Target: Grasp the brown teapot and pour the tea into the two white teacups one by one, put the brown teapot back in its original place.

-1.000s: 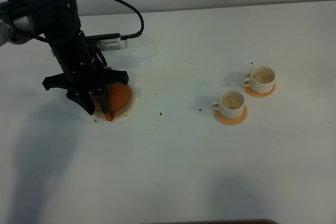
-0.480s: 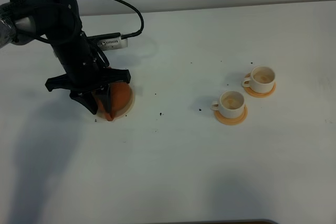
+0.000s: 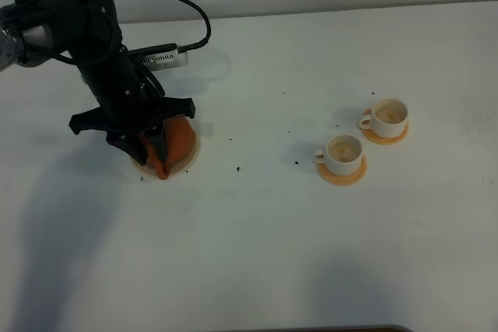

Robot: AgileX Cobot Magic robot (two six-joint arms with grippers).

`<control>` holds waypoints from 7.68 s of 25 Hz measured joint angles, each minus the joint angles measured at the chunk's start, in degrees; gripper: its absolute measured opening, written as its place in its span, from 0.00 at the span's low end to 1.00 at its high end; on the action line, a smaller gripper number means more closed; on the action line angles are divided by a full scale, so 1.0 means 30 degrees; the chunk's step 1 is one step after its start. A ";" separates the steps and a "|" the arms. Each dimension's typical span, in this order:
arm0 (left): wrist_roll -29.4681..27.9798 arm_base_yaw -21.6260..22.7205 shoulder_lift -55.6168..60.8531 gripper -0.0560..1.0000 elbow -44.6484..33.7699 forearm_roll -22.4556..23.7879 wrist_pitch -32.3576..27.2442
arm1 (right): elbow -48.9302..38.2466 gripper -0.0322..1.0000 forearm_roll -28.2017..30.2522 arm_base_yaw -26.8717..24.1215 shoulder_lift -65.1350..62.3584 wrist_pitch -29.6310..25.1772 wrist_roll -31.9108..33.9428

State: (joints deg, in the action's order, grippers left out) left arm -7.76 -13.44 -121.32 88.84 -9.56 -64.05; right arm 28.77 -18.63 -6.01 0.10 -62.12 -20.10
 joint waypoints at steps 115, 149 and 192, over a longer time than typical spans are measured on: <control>1.4586 -0.1721 0.1251 0.16 0.2049 0.2179 0.6719 | 0.0000 0.26 0.0000 0.0000 0.0000 0.0000 0.0000; 2.1351 -0.5345 -0.5342 0.16 0.9308 0.3186 1.0130 | 0.0000 0.26 -0.0264 0.0000 0.0000 0.0000 0.0000; 2.9546 -0.7682 -0.6404 0.16 0.9648 0.6918 1.3550 | 0.0000 0.26 -0.1638 0.0000 0.0000 0.0000 0.0000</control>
State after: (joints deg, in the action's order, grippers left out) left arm 80.87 -36.48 -140.53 117.78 11.20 -23.40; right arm 28.77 -23.54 -6.01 0.10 -62.12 -20.10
